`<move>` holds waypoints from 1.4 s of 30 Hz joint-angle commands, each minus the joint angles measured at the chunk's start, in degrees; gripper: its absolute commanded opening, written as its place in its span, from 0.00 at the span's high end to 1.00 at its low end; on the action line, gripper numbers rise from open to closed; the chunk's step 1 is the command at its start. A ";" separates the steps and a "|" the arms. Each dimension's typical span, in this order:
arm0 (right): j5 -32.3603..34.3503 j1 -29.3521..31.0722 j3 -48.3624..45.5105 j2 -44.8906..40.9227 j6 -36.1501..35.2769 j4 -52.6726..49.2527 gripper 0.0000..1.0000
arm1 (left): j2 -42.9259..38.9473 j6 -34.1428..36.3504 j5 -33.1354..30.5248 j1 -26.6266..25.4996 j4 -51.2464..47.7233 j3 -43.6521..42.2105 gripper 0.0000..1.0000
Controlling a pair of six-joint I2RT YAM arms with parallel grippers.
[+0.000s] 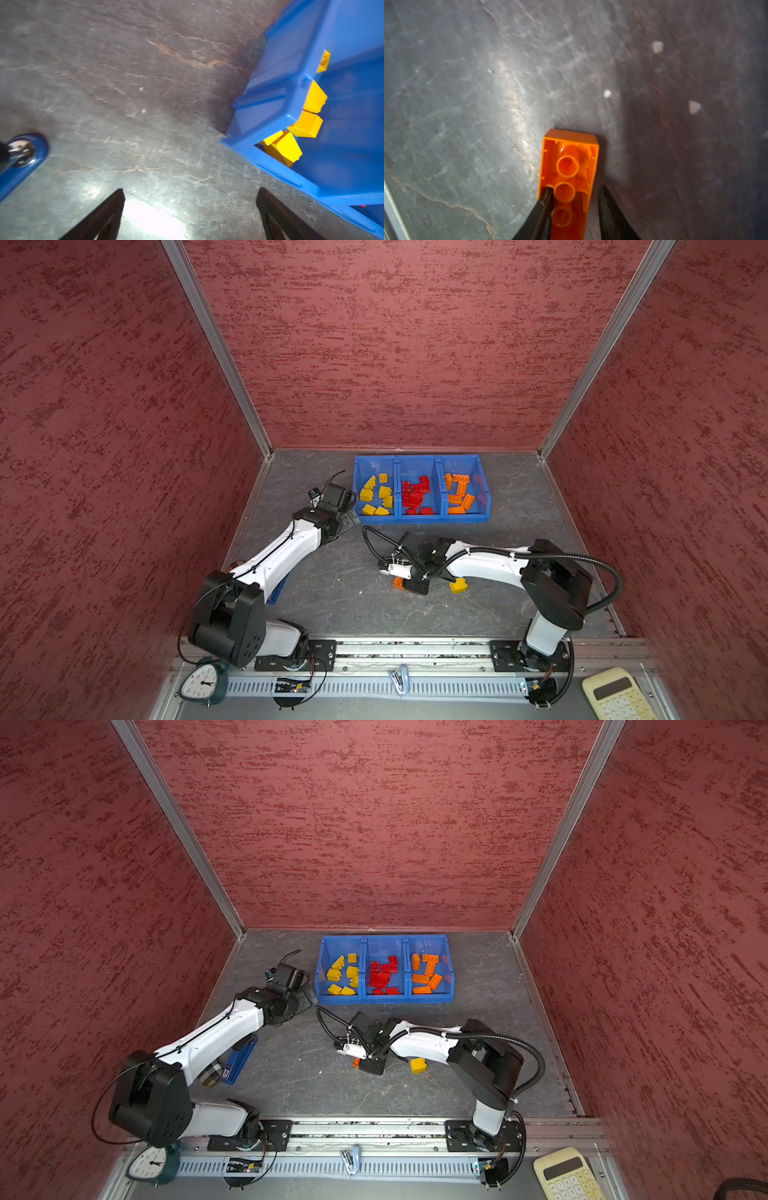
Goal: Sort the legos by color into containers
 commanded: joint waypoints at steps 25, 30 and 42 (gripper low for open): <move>3.72 -10.43 -17.41 -25.17 10.27 30.18 0.60 | -2.83 11.99 46.03 -2.66 21.35 -6.25 0.03; 4.86 -11.72 -20.09 -26.01 8.58 37.22 0.61 | -2.93 11.94 53.14 -6.12 26.15 -7.23 0.05; -0.62 -11.81 -21.07 -24.34 5.08 44.67 0.60 | 3.77 14.31 57.32 -8.12 23.50 -1.85 0.24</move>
